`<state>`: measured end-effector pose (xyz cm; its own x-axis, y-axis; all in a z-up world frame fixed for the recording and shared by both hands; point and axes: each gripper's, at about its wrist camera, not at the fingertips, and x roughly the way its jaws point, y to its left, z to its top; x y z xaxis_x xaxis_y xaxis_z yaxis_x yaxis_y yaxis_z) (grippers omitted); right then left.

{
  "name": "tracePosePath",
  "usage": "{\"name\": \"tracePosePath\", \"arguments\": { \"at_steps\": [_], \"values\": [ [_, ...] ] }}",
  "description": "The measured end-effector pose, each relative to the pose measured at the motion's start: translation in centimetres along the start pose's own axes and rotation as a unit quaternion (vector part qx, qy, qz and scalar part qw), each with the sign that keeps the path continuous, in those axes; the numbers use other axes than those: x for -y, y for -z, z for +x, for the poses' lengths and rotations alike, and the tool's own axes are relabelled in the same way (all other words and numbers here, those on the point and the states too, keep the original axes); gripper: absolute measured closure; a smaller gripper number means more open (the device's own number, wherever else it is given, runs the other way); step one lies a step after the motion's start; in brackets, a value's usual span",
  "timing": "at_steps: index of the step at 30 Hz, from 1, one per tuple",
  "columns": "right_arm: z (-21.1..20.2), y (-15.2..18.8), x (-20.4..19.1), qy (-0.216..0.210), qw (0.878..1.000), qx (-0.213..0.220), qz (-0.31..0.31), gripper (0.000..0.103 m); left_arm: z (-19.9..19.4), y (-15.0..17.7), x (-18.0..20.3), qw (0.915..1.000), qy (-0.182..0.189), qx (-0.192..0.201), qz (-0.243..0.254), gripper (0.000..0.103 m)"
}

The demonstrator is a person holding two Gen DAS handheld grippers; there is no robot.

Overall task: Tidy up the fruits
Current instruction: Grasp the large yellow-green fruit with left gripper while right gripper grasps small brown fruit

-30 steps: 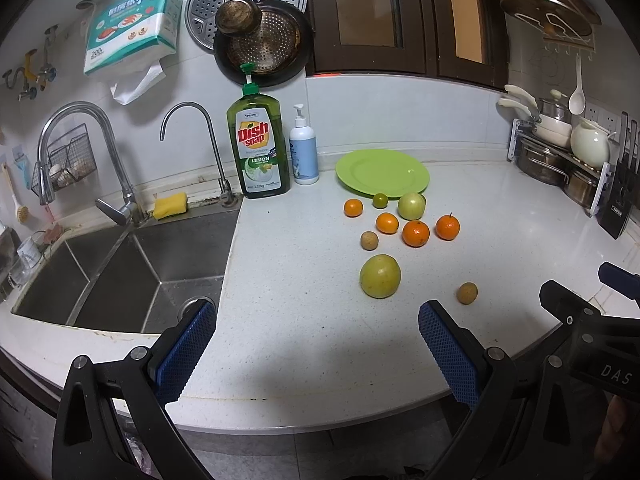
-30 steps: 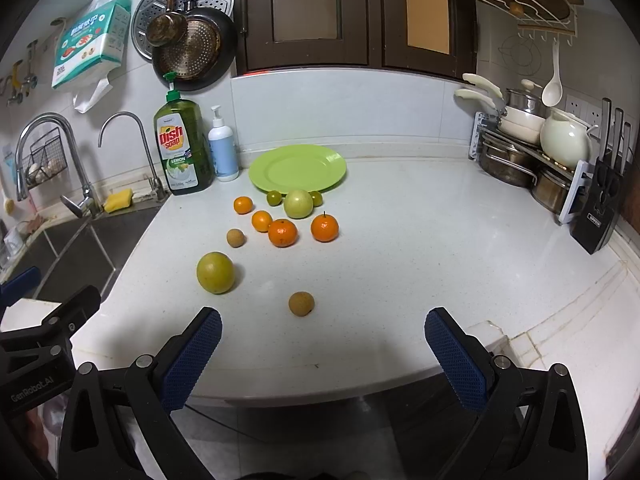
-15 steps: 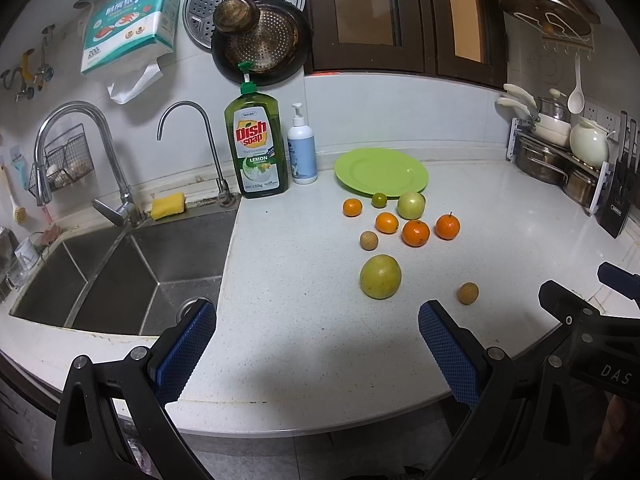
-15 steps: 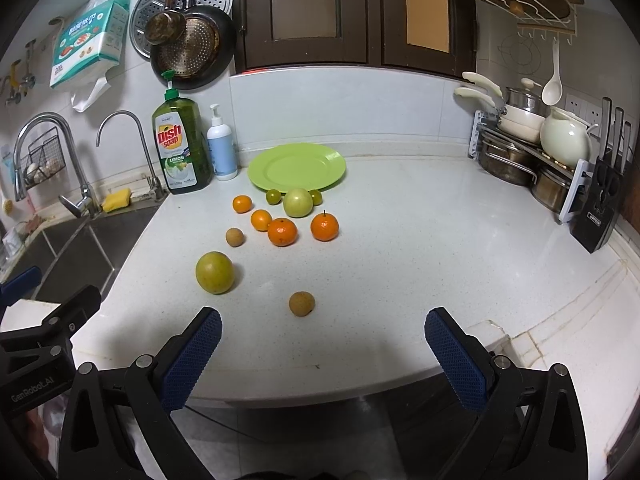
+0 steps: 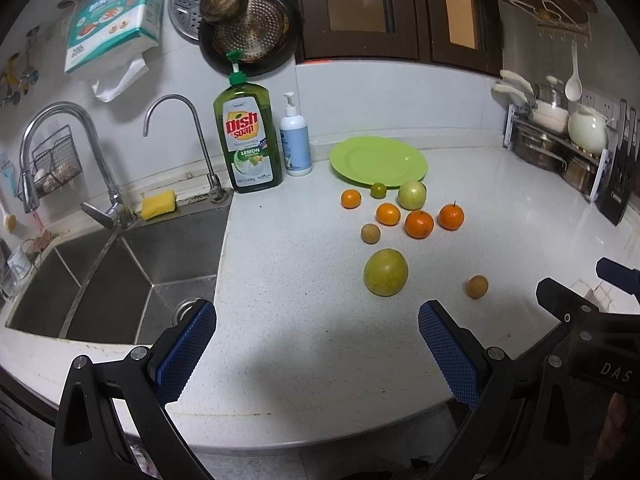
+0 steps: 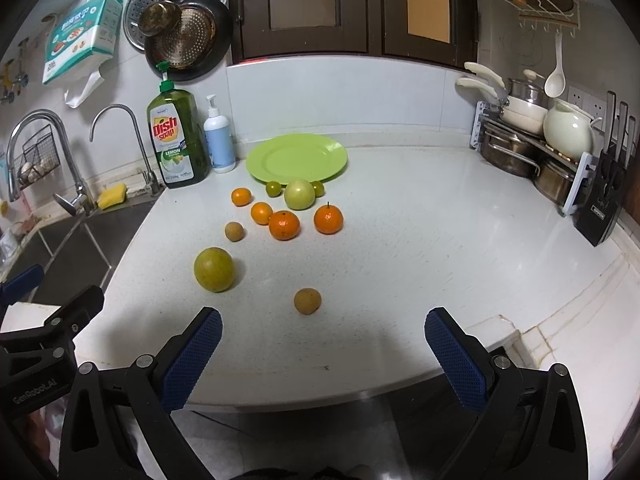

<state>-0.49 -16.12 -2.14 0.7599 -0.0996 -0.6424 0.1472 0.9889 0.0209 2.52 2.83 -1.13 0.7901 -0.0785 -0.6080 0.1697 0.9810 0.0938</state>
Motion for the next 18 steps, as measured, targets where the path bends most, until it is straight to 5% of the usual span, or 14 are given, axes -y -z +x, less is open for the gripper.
{"name": "tracePosePath", "arguments": {
  "at_steps": [8, 18],
  "values": [
    [2.5, 0.4, -0.4, 0.017, 0.999, -0.027, 0.004, 0.003, 3.2, -0.4, 0.7, 0.9985, 0.034, -0.021, 0.037, 0.012],
    [7.0, 0.8, -0.4, 0.003, 0.998, -0.057, -0.006, 0.028, 8.3, -1.8, 3.0, 0.9912, 0.084, -0.023, 0.1, 0.026]
  ]
}}
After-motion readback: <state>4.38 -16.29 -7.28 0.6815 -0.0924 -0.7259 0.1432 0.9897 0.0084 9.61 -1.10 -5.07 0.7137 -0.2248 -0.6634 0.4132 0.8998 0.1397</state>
